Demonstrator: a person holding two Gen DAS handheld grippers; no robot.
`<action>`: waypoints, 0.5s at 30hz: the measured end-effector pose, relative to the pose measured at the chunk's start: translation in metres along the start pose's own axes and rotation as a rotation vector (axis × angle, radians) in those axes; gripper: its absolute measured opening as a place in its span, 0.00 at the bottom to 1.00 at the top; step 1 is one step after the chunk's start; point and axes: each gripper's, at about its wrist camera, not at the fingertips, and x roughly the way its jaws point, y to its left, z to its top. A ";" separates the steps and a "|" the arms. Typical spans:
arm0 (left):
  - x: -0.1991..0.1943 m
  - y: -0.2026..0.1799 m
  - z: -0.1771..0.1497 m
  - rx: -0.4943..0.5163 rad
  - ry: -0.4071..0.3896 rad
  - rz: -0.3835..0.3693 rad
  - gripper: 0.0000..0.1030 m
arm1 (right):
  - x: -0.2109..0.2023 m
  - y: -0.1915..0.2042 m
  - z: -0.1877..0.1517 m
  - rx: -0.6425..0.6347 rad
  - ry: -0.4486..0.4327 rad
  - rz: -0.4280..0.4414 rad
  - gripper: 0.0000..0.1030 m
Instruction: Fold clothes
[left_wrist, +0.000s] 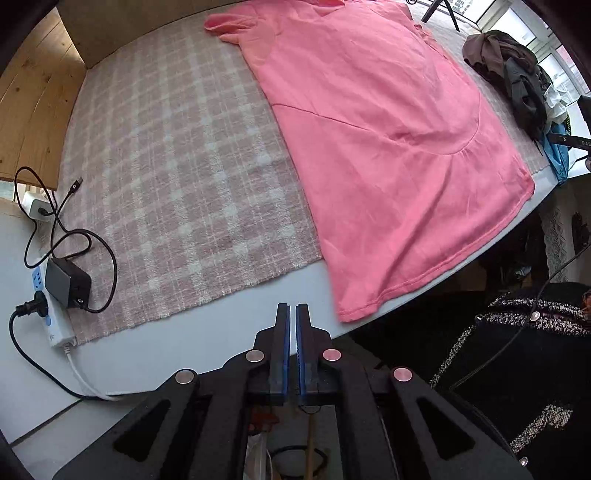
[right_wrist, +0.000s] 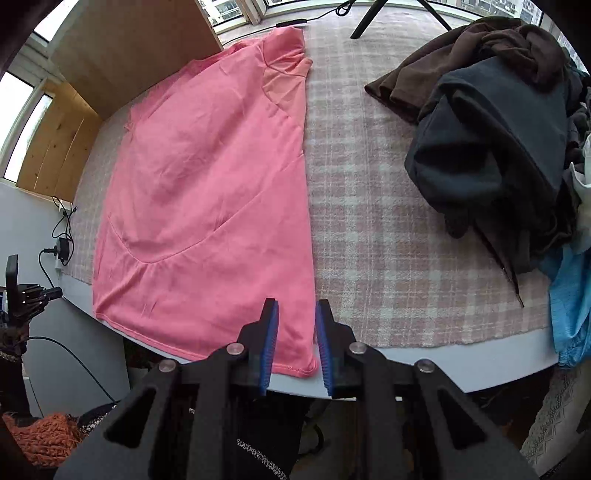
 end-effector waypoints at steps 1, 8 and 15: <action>-0.004 0.006 0.016 0.002 -0.028 0.006 0.04 | -0.007 0.006 0.016 -0.006 -0.044 -0.002 0.20; -0.028 0.060 0.147 -0.076 -0.239 -0.017 0.04 | -0.019 0.035 0.112 -0.007 -0.237 -0.012 0.20; -0.023 0.096 0.256 -0.166 -0.324 -0.081 0.05 | -0.029 0.031 0.179 0.044 -0.349 -0.034 0.36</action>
